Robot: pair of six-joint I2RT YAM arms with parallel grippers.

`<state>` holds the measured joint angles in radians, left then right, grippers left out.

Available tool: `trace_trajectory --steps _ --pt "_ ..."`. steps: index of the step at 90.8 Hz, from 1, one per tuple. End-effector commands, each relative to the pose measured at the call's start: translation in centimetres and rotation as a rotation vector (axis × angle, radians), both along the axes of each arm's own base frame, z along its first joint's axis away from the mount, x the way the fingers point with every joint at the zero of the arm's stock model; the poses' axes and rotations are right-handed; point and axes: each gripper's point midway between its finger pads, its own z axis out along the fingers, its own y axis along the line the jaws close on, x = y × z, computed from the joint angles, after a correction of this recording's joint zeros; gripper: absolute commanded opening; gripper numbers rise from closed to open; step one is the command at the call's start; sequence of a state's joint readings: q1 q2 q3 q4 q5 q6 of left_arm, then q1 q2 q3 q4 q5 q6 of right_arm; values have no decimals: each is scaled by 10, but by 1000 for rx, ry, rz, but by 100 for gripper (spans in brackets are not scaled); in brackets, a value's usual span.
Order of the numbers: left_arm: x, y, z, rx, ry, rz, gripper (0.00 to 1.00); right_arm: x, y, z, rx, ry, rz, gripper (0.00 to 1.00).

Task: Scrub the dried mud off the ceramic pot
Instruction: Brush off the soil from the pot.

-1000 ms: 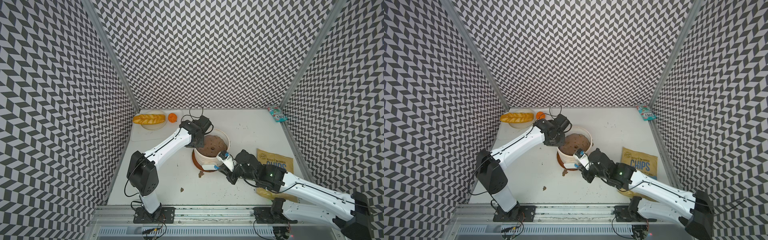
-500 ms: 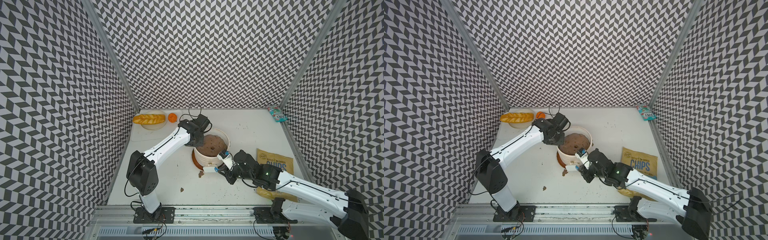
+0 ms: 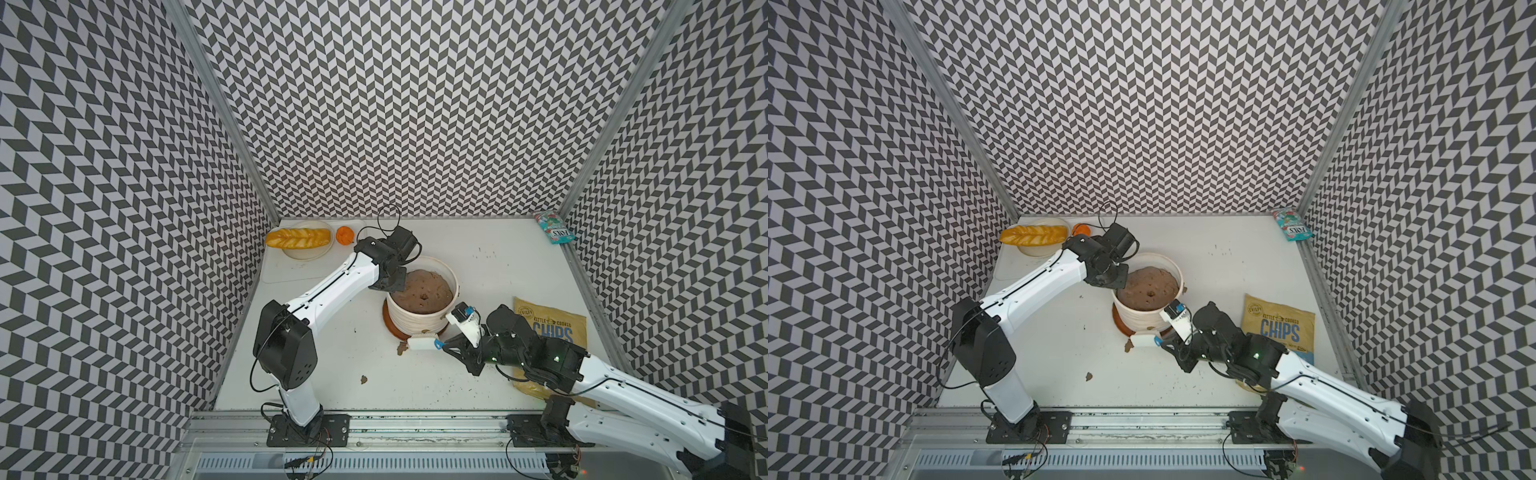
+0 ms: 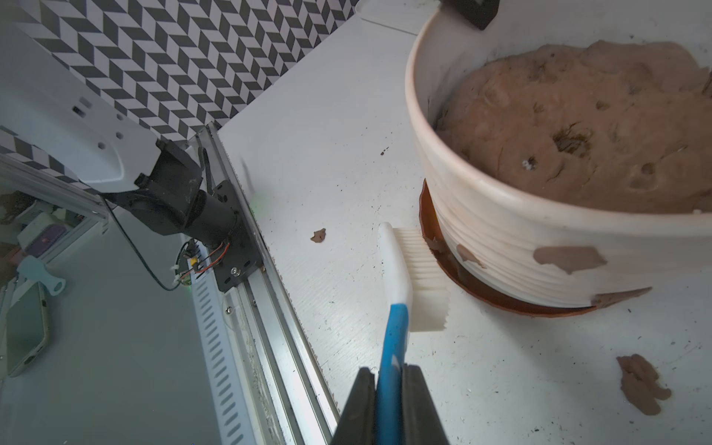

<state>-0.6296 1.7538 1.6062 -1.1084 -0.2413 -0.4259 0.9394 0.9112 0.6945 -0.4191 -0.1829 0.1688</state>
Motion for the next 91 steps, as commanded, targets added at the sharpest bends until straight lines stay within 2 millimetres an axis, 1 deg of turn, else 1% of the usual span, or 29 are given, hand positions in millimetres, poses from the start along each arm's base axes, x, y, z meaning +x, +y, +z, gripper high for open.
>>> trace_trajectory --steps 1,11,20,31,45,55,66,77,84,91 --pt "8 2 -3 49 8 -69 15 25 7 25 6 -122 -39 0" --pt "9 1 -5 51 9 -88 15 40 8 19 -79 -177 -52 0" --pt "9 0 -7 52 16 -97 15 58 -2 2 -189 -213 -103 0" --pt "10 1 -8 64 14 -105 15 66 -8 -13 -245 -206 -127 0" --pt "13 3 -6 73 10 -112 15 72 -12 -18 -282 -203 -151 0" --pt "15 3 -4 84 5 -129 15 77 -20 -26 -356 -212 -165 0" --pt "17 4 -3 91 6 -131 15 77 -24 -33 -402 -200 -159 0" --pt "15 4 -2 91 7 -134 15 72 -20 -31 -383 -192 -127 0" --pt "16 5 -2 101 4 -142 15 65 -13 -24 -361 -183 -64 0" --pt "18 4 -2 103 -1 -152 15 50 -1 -20 -318 -164 47 0"
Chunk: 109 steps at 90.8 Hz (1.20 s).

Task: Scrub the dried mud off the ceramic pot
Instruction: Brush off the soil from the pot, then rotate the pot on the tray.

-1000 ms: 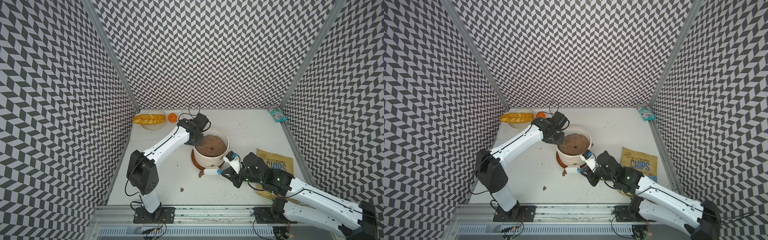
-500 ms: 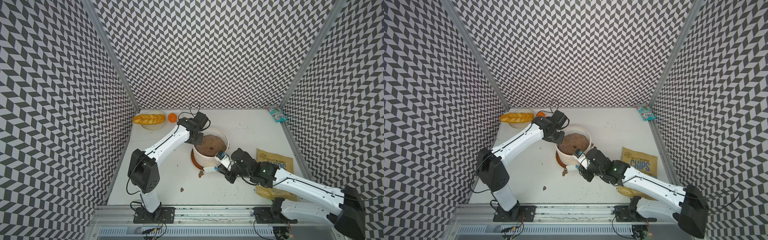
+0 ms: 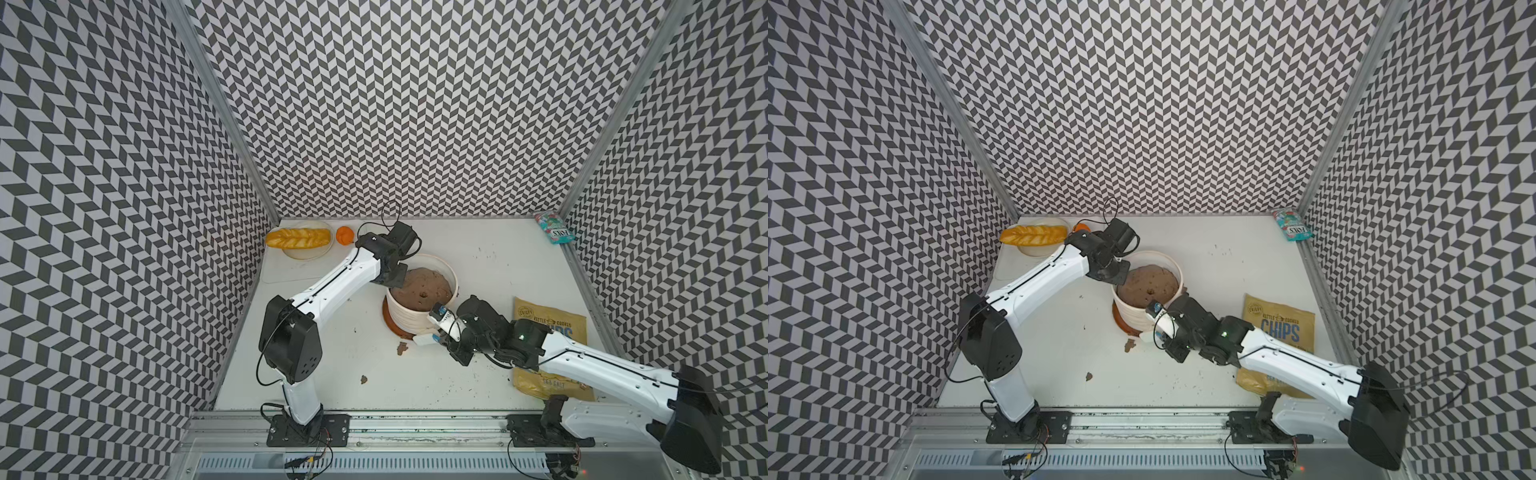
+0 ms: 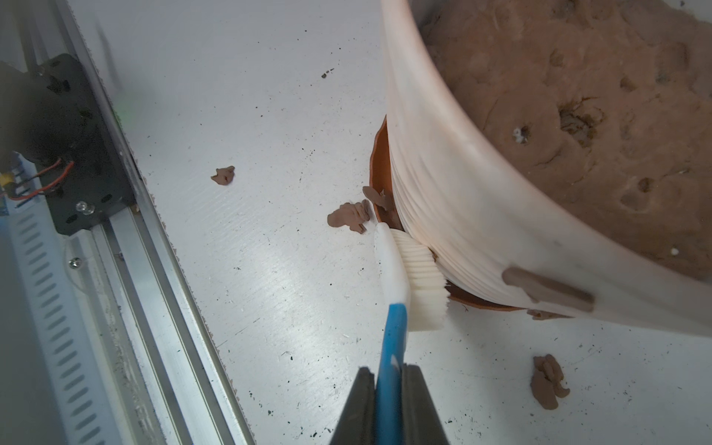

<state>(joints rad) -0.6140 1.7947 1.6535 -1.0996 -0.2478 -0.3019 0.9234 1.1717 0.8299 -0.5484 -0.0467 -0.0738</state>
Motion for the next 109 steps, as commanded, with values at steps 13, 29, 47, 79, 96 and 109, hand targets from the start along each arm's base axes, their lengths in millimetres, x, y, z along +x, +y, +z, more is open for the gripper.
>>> trace_trajectory --steps 13,29,47,79,96,109 --pt "5 4 -6 75 12 -93 14 -13 18 26 71 10 189 0" --pt "14 1 1 85 -27 -157 14 -31 34 57 220 8 300 0" --pt "26 -8 1 89 -52 -257 14 -34 36 78 294 -29 313 0" --pt "37 -40 14 9 -114 -556 10 -36 36 96 381 -50 310 0" --pt "35 -55 4 -16 -86 -685 7 -35 35 97 411 -52 301 0" --pt "39 -64 1 -28 -70 -744 7 -33 37 98 428 -55 293 0"
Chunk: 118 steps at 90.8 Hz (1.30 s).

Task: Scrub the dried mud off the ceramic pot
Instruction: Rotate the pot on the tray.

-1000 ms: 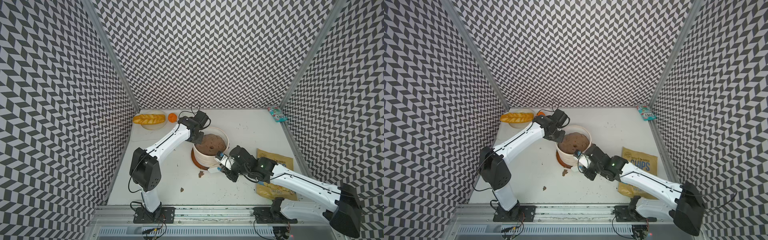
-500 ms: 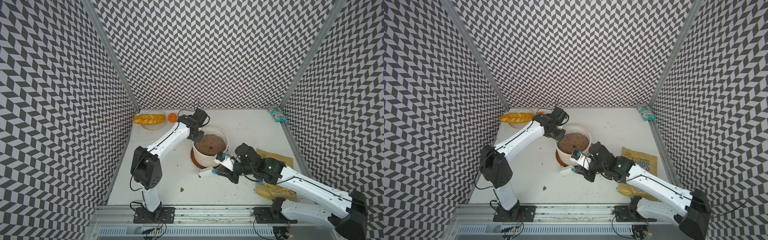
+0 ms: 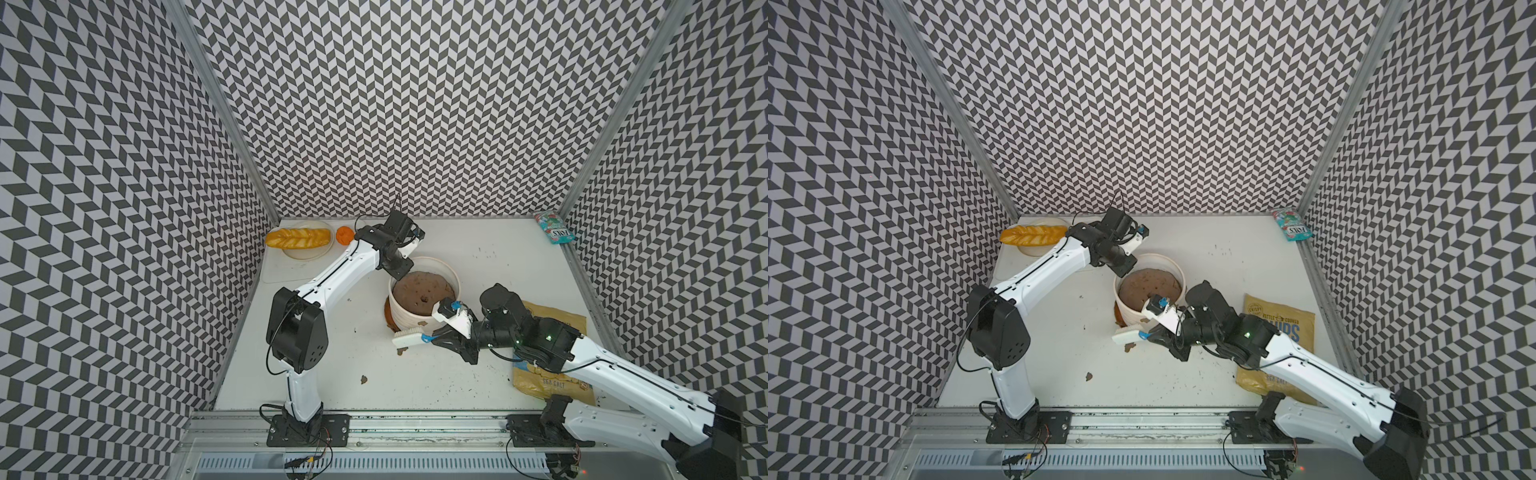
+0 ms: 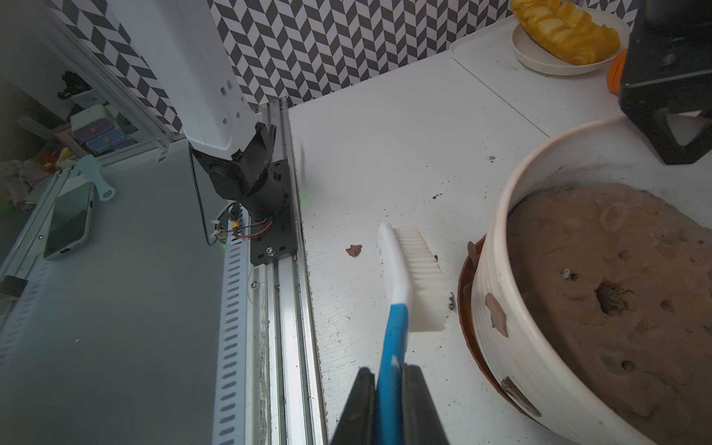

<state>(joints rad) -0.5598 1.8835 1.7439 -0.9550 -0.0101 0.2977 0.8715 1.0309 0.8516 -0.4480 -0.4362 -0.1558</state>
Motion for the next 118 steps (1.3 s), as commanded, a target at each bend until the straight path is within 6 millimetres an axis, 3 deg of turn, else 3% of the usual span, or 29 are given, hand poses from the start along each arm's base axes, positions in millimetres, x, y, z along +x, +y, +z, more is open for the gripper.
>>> trace_trajectory --steps 1,25,44,61,68,74,101,118 --pt "3 -20 -3 -7 -6 -161 6 4 6 18 85 -34 -1 0" --pt "16 -34 3 -19 -23 -219 6 6 7 22 103 -38 -7 0" --pt "18 -36 14 -35 -34 -207 12 13 6 29 113 -75 -41 0" --pt "20 -28 22 -40 -39 -113 29 14 6 31 109 -80 -38 0" --pt "22 -22 27 -42 -45 -37 48 13 5 30 105 -79 -38 0" --pt "23 -15 30 -42 -47 39 54 12 4 30 103 -80 -40 0" --pt "-7 19 48 -99 16 365 54 7 2 32 118 -79 -27 0" --pt "-34 33 56 -154 53 514 45 1 0 35 141 -74 -15 0"
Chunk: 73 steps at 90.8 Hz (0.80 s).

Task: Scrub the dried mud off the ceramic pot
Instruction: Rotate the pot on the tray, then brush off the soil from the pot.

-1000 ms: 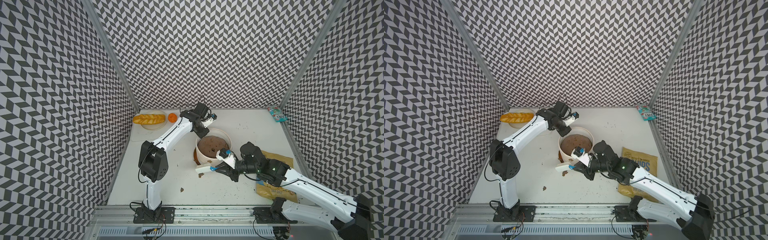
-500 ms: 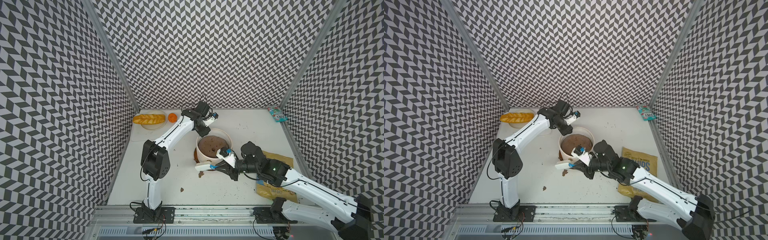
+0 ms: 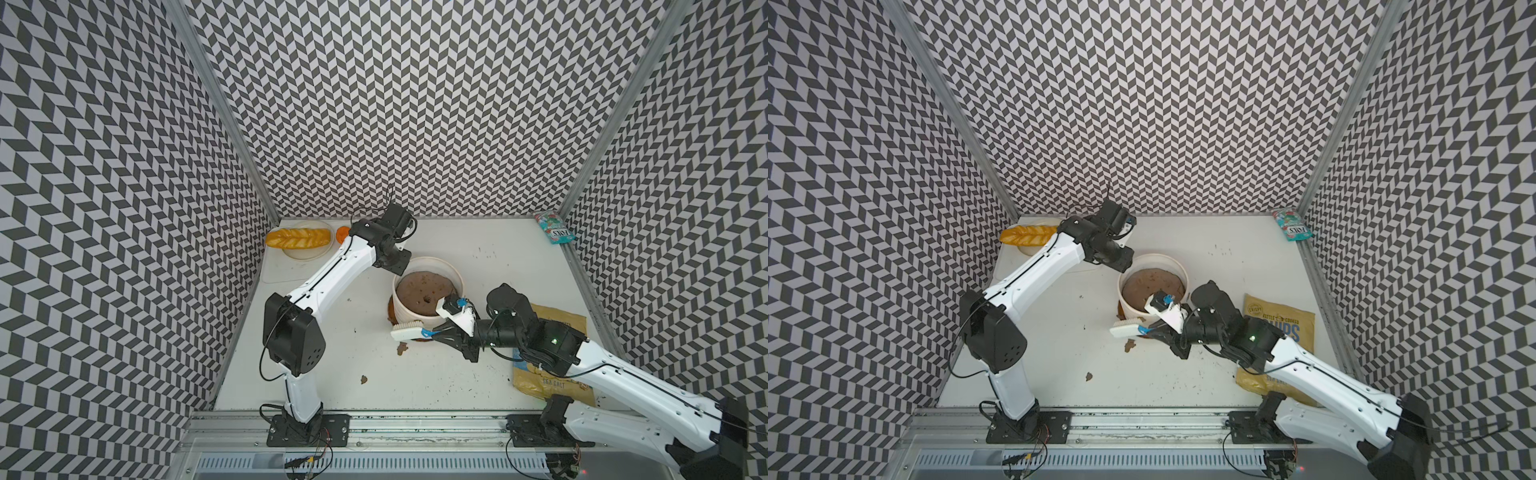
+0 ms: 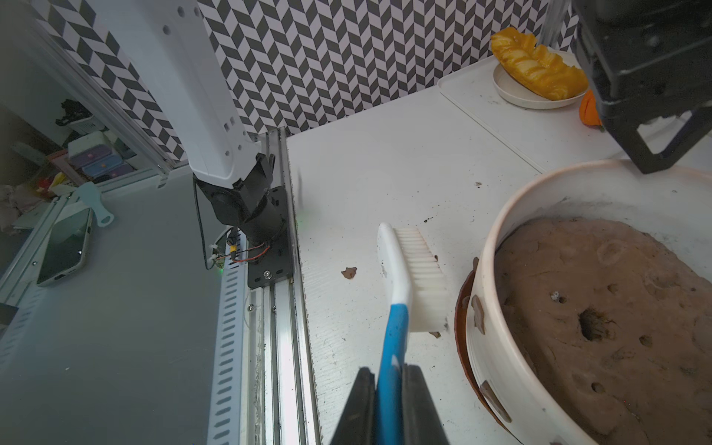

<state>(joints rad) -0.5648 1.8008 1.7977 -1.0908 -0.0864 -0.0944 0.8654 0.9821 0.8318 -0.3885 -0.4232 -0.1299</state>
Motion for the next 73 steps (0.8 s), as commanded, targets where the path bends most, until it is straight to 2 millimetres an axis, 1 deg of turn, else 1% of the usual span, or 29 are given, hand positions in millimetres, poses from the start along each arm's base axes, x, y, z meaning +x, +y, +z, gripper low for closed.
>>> trace_trajectory --steps 1,12,29,40,49,65,73 --pt "-19 10 15 -47 13 143 45 -3 1 18 74 -34 16 0" --pt "-36 9 4 -42 54 188 45 -7 0 21 91 -32 27 0" --pt "-53 2 -10 -33 95 235 44 -13 -4 23 105 -30 35 0" --pt "-58 12 -20 10 110 294 42 -16 -6 25 120 -31 37 0" --pt "-62 13 -27 16 121 312 38 -18 -8 28 138 -34 39 0" --pt "-69 7 -45 37 151 315 31 -22 -9 28 155 -29 46 0" --pt "-67 9 -47 56 151 328 27 -12 -9 25 129 -49 -4 0"
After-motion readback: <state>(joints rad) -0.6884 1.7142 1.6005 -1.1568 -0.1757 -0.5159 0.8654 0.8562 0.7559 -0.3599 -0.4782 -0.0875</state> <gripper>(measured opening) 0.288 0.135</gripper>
